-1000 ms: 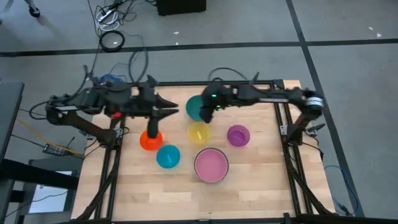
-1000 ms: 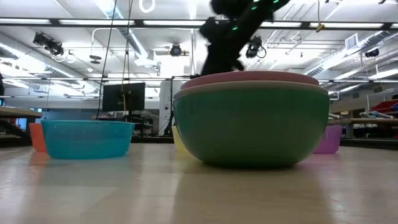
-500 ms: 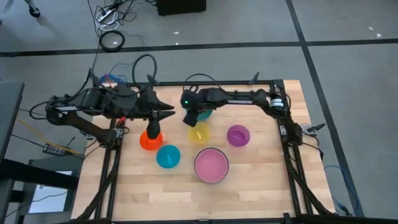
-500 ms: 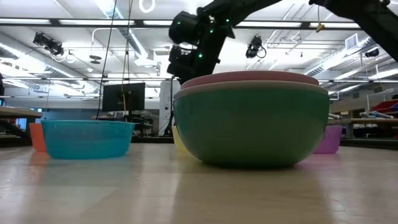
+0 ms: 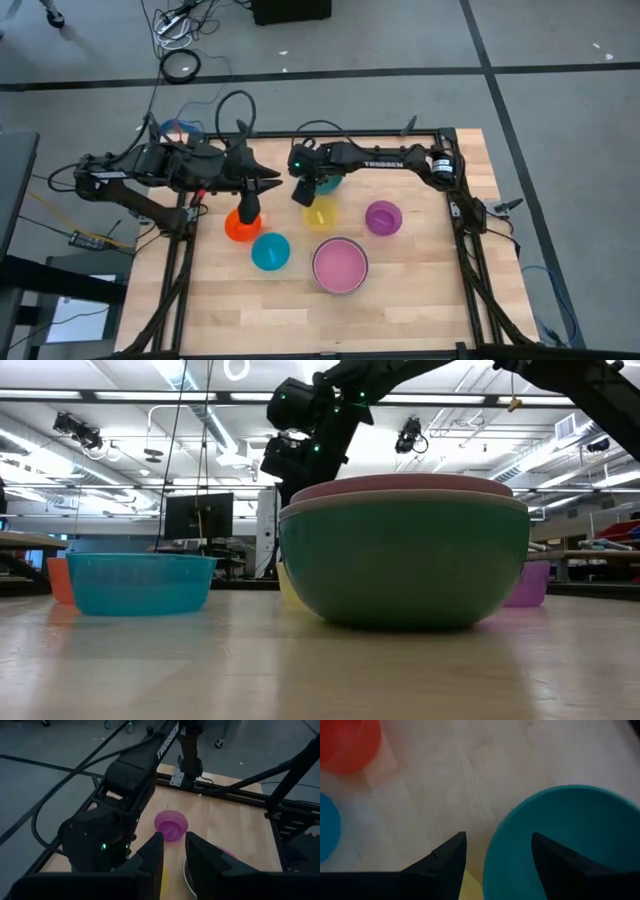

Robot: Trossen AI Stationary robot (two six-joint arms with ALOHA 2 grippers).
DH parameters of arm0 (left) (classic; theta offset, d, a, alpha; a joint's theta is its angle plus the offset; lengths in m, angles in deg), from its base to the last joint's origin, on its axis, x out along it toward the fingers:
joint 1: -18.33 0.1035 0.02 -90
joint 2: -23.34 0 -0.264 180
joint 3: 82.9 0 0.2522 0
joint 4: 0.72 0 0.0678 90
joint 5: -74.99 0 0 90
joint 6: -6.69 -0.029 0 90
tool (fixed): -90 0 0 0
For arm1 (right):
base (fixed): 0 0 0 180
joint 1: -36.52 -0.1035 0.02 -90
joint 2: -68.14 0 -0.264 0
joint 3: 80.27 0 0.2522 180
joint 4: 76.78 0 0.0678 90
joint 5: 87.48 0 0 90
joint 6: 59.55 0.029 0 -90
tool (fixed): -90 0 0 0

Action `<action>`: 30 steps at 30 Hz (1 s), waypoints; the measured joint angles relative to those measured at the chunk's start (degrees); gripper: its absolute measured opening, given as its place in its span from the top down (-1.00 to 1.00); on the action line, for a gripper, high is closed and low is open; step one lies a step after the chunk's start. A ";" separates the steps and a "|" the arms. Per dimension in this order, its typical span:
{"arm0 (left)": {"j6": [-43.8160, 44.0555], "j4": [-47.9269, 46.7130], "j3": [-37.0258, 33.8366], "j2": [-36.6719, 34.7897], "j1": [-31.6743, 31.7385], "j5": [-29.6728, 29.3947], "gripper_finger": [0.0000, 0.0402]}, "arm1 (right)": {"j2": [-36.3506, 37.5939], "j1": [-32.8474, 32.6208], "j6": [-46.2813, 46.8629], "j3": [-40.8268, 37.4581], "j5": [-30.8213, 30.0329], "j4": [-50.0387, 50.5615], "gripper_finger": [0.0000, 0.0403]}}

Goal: Nest bowls inside each other
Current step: Stack the green bowl on top of the pink bowl

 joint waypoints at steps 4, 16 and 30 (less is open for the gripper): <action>0.47 -0.02 0.00 0.00 -0.01 -0.09 0.55 | -0.13 -0.05 0.20 -0.16 0.01 -0.38 -0.05; 0.91 -0.03 0.02 0.00 -0.01 -0.13 0.55 | -0.13 0.08 0.20 -2.74 -2.97 -1.44 -0.05; 0.35 -0.04 0.04 0.00 -0.01 -0.13 0.55 | -0.13 0.80 -0.86 -9.94 -5.83 -9.09 0.12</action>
